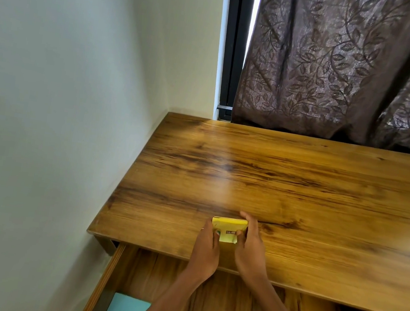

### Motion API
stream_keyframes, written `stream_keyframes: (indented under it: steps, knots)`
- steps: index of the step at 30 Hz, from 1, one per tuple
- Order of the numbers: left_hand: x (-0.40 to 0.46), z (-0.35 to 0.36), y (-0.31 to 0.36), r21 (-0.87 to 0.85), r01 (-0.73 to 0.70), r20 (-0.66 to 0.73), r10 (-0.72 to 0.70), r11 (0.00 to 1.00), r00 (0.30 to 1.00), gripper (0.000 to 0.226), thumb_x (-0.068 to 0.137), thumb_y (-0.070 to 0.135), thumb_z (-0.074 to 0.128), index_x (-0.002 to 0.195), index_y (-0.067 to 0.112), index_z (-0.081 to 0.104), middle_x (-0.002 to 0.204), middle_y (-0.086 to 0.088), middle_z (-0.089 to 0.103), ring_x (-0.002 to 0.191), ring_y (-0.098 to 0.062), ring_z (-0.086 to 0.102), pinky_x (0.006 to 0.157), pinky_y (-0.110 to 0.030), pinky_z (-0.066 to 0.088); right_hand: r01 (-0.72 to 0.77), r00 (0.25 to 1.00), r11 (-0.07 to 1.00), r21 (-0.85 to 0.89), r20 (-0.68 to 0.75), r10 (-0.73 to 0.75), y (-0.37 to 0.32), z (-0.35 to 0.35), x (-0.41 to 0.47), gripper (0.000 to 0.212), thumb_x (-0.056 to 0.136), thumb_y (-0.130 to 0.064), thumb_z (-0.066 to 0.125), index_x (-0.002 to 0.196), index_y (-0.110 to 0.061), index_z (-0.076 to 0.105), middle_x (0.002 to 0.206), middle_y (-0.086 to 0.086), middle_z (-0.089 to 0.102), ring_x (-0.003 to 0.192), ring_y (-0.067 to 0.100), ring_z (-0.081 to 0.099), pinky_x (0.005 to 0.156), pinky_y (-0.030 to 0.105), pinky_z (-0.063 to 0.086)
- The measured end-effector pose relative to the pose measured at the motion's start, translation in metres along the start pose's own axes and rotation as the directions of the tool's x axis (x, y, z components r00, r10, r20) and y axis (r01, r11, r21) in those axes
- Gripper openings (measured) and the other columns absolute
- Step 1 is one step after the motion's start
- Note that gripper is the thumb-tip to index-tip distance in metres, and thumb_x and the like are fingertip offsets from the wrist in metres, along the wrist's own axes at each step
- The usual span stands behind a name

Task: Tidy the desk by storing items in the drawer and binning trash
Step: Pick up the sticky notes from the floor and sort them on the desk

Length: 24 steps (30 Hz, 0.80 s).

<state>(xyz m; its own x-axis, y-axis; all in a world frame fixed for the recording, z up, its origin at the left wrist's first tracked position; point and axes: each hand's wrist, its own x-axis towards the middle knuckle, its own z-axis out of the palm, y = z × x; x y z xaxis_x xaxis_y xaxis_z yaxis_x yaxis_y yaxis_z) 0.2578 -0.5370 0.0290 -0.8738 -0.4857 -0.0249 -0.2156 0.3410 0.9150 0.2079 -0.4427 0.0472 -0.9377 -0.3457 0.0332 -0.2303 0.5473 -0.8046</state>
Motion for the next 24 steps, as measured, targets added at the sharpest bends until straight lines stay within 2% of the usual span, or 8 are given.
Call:
stream_keyframes:
  steps: [5,8,14,16,18,20,24]
  knots:
    - [-0.015,-0.019,-0.009,0.026,0.02,-0.094,-0.017,0.999,0.995,0.022,0.1,0.017,0.039,0.119,0.02,0.05,0.106,0.001,0.06,0.097,-0.009,0.059,0.074,-0.015,0.048,0.013,0.999,0.992,0.127,-0.045,-0.007,-0.01,0.008,-0.015,0.032,0.093,-0.007,0.052,0.122,-0.022,0.046,0.103,-0.009,0.056,0.094,0.013,0.061,0.074,0.03,0.056]
    - [-0.034,-0.045,-0.011,-0.025,0.026,-0.158,-0.03,0.999,0.987,0.028,0.098,0.014,0.046,0.124,0.024,0.048,0.106,0.006,0.062,0.095,-0.005,0.062,0.073,-0.013,0.05,0.007,1.0,0.974,0.226,-0.03,-0.001,-0.021,0.019,-0.03,0.033,0.091,-0.008,0.056,0.115,-0.029,0.048,0.098,-0.014,0.055,0.088,0.006,0.061,0.066,0.021,0.056]
    - [-0.082,-0.103,-0.034,-0.038,0.145,-0.201,-0.149,0.989,0.968,0.032,0.093,0.009,0.055,0.121,0.025,0.052,0.099,0.01,0.064,0.086,0.006,0.063,0.065,-0.011,0.05,-0.149,0.981,0.907,0.393,0.175,0.085,-0.036,0.056,-0.07,0.034,0.086,-0.005,0.063,0.11,-0.026,0.053,0.098,-0.006,0.061,0.088,0.008,0.064,0.064,0.019,0.056]
    - [-0.099,-0.117,-0.045,0.006,0.204,-0.195,-0.199,0.979,0.96,0.034,0.092,0.007,0.055,0.125,0.019,0.054,0.102,0.008,0.064,0.084,0.004,0.063,0.064,-0.009,0.049,-0.25,0.954,0.874,0.416,0.261,0.149,-0.036,0.072,-0.086,0.033,0.085,-0.003,0.064,0.104,-0.028,0.054,0.099,-0.001,0.064,0.09,0.011,0.065,0.067,0.023,0.057]
    - [-0.113,-0.127,-0.056,0.09,0.291,-0.176,-0.272,0.952,0.946,0.037,0.093,0.009,0.054,0.129,0.016,0.051,0.114,0.001,0.063,0.085,0.003,0.059,0.063,-0.007,0.048,-0.359,0.91,0.838,0.412,0.354,0.215,-0.033,0.088,-0.101,0.03,0.085,-0.003,0.064,0.101,-0.027,0.055,0.099,0.001,0.065,0.089,0.012,0.066,0.067,0.026,0.058]
    - [-0.127,-0.135,-0.068,0.185,0.389,-0.147,-0.366,0.902,0.919,0.041,0.095,0.014,0.052,0.135,0.018,0.046,0.125,-0.002,0.058,0.093,-0.002,0.056,0.065,-0.01,0.049,-0.454,0.855,0.805,0.381,0.439,0.275,-0.031,0.102,-0.115,0.027,0.086,-0.002,0.063,0.1,-0.024,0.055,0.099,0.003,0.066,0.088,0.012,0.066,0.067,0.029,0.059]
    - [-0.151,-0.143,-0.087,0.373,0.48,-0.033,-0.506,0.794,0.862,0.044,0.099,0.019,0.041,0.143,0.018,0.036,0.132,-0.003,0.053,0.117,-0.014,0.052,0.093,-0.026,0.048,-0.613,0.74,0.738,0.281,0.532,0.412,-0.028,0.125,-0.133,0.024,0.085,0.002,0.063,0.102,-0.012,0.056,0.094,0.006,0.066,0.083,0.016,0.066,0.06,0.028,0.057]
